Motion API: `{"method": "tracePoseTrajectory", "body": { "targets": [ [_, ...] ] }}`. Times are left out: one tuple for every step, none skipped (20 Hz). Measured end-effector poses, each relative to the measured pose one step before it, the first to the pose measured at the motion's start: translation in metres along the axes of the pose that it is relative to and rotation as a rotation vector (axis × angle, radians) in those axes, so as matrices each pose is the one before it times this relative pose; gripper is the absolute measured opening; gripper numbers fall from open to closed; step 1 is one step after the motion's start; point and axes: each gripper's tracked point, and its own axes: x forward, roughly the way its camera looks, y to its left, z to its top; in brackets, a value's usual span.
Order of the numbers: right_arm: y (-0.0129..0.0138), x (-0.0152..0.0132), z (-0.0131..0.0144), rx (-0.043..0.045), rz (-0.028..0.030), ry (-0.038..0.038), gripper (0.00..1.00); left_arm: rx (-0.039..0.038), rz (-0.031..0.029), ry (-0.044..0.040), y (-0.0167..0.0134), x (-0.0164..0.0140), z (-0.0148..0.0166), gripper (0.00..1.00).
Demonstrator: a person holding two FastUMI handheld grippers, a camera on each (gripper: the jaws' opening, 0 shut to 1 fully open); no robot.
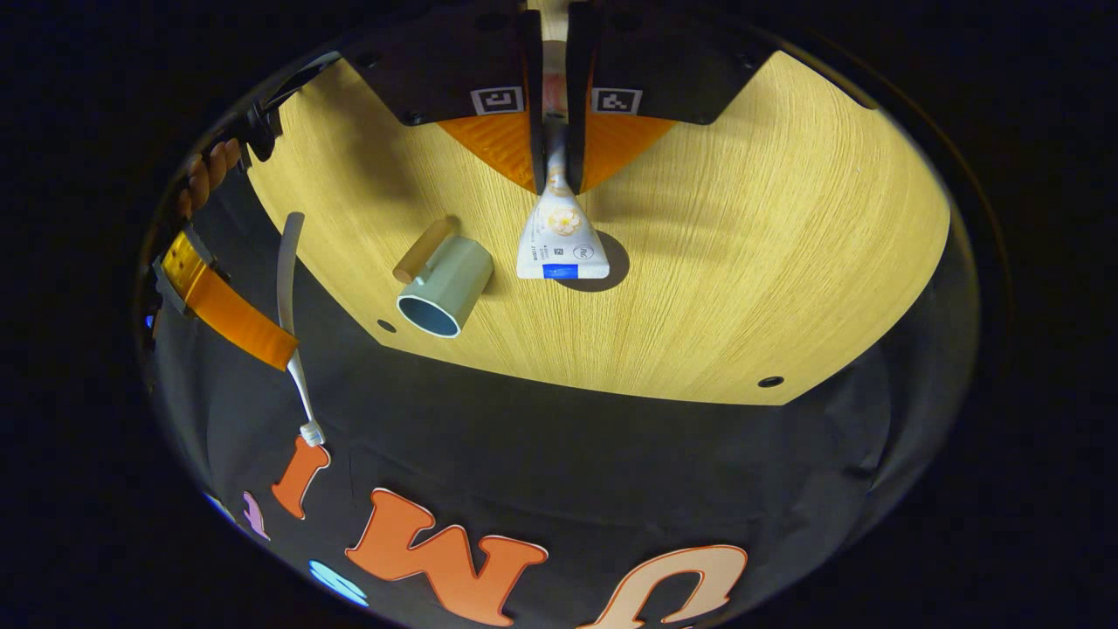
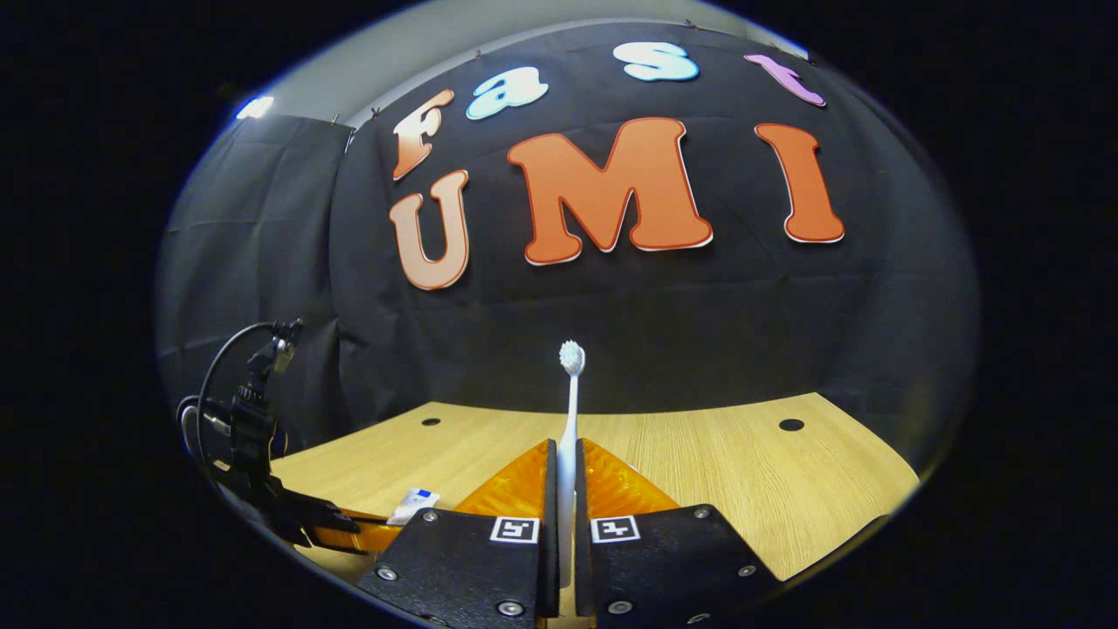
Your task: Put the toothbrush and toothpaste on the desktop into the cup, then pick up the cup and place it on the coaster on the desktop.
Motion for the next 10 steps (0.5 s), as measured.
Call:
{"method": "tracePoseTrajectory", "body": {
  "targets": [
    [-0.00143,0.00157,0.00420,0.00275,0.00076,-0.02270,0.07,0.00216,0.00346,-0.01140,-0.00017,-0.00286,0.00252,0.14],
    [-0.00215,0.00373,0.00371,-0.00159,0.00023,-0.02381,0.07,-0.00068,0.00091,-0.01157,0.00011,-0.00302,0.00110,0.14],
    [-0.00226,0.00424,0.00404,-0.00139,-0.00012,-0.02650,0.07,-0.00261,-0.00054,-0.00989,0.00068,-0.00271,0.00215,0.14],
    [-0.00187,0.00529,0.00092,-0.00157,-0.00018,-0.02036,0.07,-0.00320,-0.00103,-0.00935,0.00073,-0.00463,0.00454,0.14],
    [-0.00312,0.00464,-0.00379,-0.00381,-0.00446,0.00074,0.07,-0.00163,0.00138,-0.01054,0.00095,-0.00613,0.00295,0.14],
    [-0.00155,0.00445,-0.00346,0.00772,0.00445,0.00168,0.07,0.00429,0.00379,-0.00950,0.00067,-0.00358,0.00114,0.14],
    [0.00069,0.00518,-0.00202,0.01401,0.01010,0.00103,0.07,0.00294,0.00711,-0.00850,-0.00011,0.00127,-0.00034,0.14],
    [0.00010,0.00380,-0.00128,0.00847,0.00605,-0.00680,0.07,0.00021,0.00078,-0.00379,-0.00023,0.00057,0.00070,0.14],
    [-0.00295,0.00451,0.00143,0.00398,-0.00003,-0.01063,0.07,-0.00525,-0.00308,-0.00463,-0.00124,-0.00013,-0.00056,0.15],
    [-0.00129,0.00354,0.00171,-0.00092,0.00033,-0.01295,0.07,-0.00489,-0.00263,-0.00295,-0.00047,0.00023,-0.00031,0.14]
  ]
}}
